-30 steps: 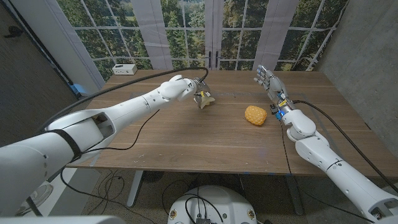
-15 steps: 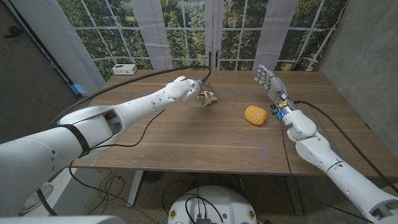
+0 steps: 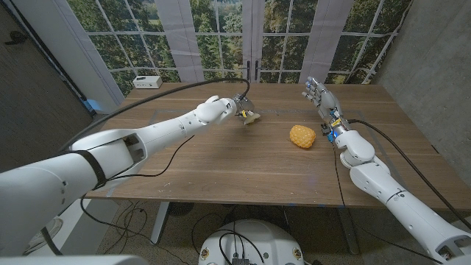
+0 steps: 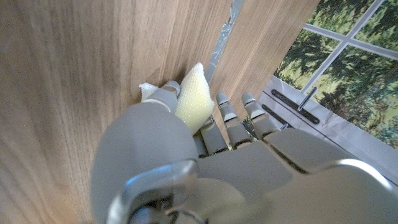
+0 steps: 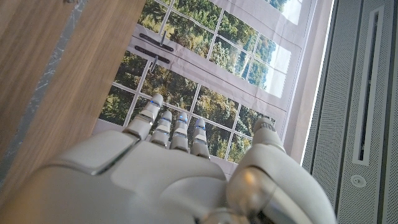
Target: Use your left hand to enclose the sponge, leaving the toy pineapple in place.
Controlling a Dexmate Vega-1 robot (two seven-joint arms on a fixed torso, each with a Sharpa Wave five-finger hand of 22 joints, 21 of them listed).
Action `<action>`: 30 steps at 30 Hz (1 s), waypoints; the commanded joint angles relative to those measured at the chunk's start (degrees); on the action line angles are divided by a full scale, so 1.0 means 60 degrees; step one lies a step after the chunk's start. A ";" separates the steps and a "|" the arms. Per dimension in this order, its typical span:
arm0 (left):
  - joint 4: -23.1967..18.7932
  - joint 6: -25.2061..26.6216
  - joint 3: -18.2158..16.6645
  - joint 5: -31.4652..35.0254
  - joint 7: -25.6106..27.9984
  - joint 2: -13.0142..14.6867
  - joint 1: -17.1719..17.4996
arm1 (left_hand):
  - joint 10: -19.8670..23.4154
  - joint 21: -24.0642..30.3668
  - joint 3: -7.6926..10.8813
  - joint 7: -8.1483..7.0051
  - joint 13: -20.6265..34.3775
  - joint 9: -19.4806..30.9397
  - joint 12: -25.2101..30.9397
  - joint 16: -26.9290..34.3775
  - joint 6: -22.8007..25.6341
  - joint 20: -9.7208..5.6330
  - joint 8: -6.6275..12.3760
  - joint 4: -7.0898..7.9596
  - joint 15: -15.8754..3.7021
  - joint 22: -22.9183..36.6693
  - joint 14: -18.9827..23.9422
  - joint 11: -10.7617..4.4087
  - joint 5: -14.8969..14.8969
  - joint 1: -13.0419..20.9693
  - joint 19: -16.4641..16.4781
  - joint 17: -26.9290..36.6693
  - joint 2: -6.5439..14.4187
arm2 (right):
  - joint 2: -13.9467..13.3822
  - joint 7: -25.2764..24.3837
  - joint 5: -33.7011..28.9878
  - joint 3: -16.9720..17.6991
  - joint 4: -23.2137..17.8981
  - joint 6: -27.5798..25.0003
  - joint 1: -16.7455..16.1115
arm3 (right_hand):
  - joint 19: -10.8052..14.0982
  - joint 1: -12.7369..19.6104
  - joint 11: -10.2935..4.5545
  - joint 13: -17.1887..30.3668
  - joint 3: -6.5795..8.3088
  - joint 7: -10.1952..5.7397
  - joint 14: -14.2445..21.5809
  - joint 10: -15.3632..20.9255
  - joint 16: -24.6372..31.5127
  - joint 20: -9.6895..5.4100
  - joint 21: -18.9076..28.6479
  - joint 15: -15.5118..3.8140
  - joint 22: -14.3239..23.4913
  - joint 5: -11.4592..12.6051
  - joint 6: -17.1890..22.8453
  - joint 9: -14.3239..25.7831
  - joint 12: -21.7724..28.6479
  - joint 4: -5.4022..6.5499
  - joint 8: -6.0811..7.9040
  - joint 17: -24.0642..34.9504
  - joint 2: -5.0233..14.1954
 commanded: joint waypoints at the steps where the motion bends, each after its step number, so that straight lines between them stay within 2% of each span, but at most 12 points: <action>1: -0.0505 0.0681 -0.0328 -0.0215 0.0969 0.0306 0.0427 | 0.0485 0.0043 0.0186 -0.0841 0.0125 0.0086 0.0075 -0.0031 0.2292 -0.0018 0.0152 -0.0013 -0.1495 0.0002 0.0218 -0.0378 -0.0065 0.0132 0.0090 0.0029 -0.0001 | 0.0035 0.0047 0.0026 -0.0023 0.0113 0.0032 0.0061 | 0.0076 0.0015 -0.0024 0.0052 0.0065 -0.0016 0.0111 0.0078 -0.0020 -0.0002 0.0015 0.0027 0.0032 0.0022 0.0071 0.0028 0.0018 0.0002 -0.0001 0.0011 0.0068; 11: -0.0986 0.1030 -0.0965 -0.0870 0.1053 0.0504 0.0624 | 0.0627 0.0055 0.0280 -0.0805 0.0233 0.0190 0.0112 -0.0039 0.2370 -0.0008 0.0258 -0.0009 -0.1525 0.0000 0.0368 -0.0387 -0.0050 0.0150 0.0163 0.0040 0.0000 | 0.0004 0.0007 0.0020 -0.0009 0.0010 -0.0020 0.0047 | 0.0080 0.0017 -0.0039 0.0052 0.0073 -0.0014 0.0115 0.0078 -0.0024 -0.0003 0.0014 0.0026 0.0032 0.0023 0.0075 0.0028 0.0010 0.0001 0.0000 0.0010 0.0073; 16: -0.1317 0.1370 -0.1216 -0.0900 0.1364 0.0638 0.0769 | 0.0647 0.0051 0.0311 -0.0769 0.0279 0.0232 0.0113 -0.0054 0.2370 -0.0006 0.0291 -0.0014 -0.1529 -0.0001 0.0404 -0.0378 -0.0047 0.0157 0.0168 0.0040 -0.0015 | 0.0002 0.0007 -0.0007 -0.0023 -0.0007 -0.0014 0.0051 | 0.0082 0.0017 -0.0040 0.0052 0.0075 -0.0019 0.0118 0.0075 -0.0025 -0.0007 0.0013 0.0028 0.0032 0.0023 0.0081 0.0028 0.0006 0.0000 0.0002 0.0010 0.0071; 23: -0.1564 0.1420 -0.1379 -0.1039 0.1387 0.0764 0.0850 | 0.0675 0.0049 0.0343 -0.0763 0.0328 0.0275 0.0117 -0.0076 0.2383 0.0001 0.0330 -0.0028 -0.1528 -0.0001 0.0425 -0.0377 -0.0048 0.0167 0.0180 0.0036 -0.0036 | 0.0004 -0.0022 -0.0040 -0.0037 -0.0045 -0.0019 0.0032 | 0.0086 0.0015 -0.0031 0.0052 0.0077 -0.0008 0.0125 0.0089 -0.0025 -0.0006 0.0013 0.0025 0.0032 0.0022 0.0080 0.0028 0.0007 -0.0002 0.0000 0.0010 0.0068; 29: -0.1807 0.1450 -0.1754 -0.1591 0.1368 0.0839 0.1063 | 0.0700 0.0043 0.0380 -0.0754 0.0380 0.0319 0.0119 -0.0096 0.2421 0.0002 0.0381 -0.0044 -0.1529 -0.0001 0.0451 -0.0375 -0.0049 0.0180 0.0183 0.0034 -0.0046 | 0.0000 -0.0053 -0.0051 -0.0049 -0.0121 -0.0071 0.0019 | 0.0083 0.0021 -0.0034 0.0052 0.0082 -0.0019 0.0119 0.0092 -0.0031 -0.0016 0.0010 0.0015 0.0032 0.0022 0.0076 0.0028 0.0005 -0.0005 -0.0001 0.0009 0.0070; 30: -0.1833 0.1422 -0.1784 -0.1723 0.1138 0.0844 0.1034 | 0.0703 0.0043 0.0385 -0.0745 0.0391 0.0326 0.0119 -0.0100 0.2425 0.0005 0.0390 -0.0045 -0.1526 0.0000 0.0458 -0.0374 -0.0050 0.0180 0.0187 0.0034 -0.0050 | -0.0001 -0.0035 -0.0062 -0.0056 -0.0113 -0.0049 0.0024 | 0.0083 0.0021 -0.0032 0.0052 0.0082 -0.0017 0.0122 0.0093 -0.0030 -0.0012 0.0010 0.0016 0.0032 0.0022 0.0075 0.0028 0.0005 -0.0006 -0.0002 0.0009 0.0070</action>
